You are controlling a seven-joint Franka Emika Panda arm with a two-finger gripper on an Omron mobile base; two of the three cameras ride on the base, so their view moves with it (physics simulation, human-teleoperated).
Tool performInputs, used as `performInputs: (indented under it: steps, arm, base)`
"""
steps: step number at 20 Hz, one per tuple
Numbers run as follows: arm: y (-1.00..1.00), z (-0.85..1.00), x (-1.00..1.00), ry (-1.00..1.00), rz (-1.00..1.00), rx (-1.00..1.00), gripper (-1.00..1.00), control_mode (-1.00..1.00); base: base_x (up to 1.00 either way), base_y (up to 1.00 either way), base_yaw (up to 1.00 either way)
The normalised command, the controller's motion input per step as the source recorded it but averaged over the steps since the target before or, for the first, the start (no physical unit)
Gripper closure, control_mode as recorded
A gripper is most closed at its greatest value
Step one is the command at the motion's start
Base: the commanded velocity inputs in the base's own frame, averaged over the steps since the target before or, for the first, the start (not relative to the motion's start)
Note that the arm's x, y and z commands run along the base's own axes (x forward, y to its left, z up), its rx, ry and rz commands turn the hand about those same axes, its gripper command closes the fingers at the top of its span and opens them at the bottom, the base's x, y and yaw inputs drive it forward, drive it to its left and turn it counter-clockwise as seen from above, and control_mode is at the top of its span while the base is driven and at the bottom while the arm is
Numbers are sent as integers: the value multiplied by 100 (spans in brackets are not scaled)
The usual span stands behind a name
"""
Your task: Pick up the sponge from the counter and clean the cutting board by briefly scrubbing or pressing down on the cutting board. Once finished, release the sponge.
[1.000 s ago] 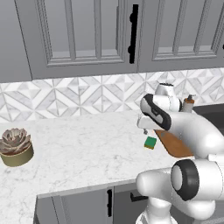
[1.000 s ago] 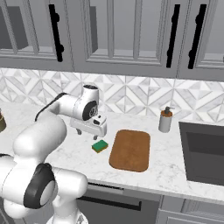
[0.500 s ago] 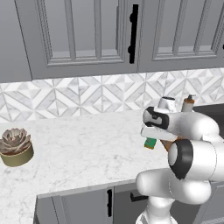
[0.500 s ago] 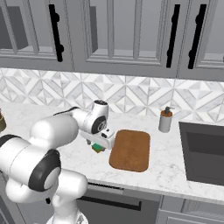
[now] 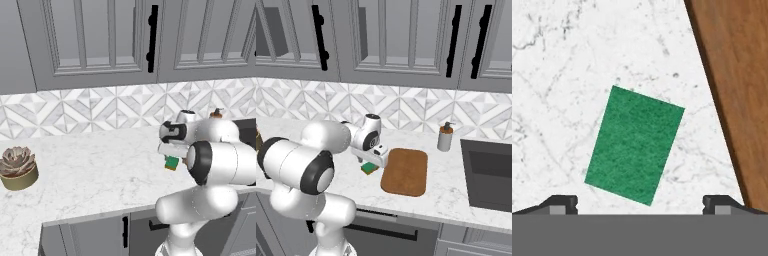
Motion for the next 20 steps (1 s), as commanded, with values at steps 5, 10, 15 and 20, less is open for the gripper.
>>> performInputs:
  steps: [5,10,15,20]
  arm:
    - [0,-30,16,0,0,-3,-100,-100]
    - [0,-25,15,-1,0,0,-100,-100]
    - [0,-21,15,-1,0,0,-100,-100]
    - [0,-13,17,1,0,-1,100,-100]
  base:
    - [0,0,0]
    - [0,0,0]
    - [0,0,0]
    - [0,0,0]
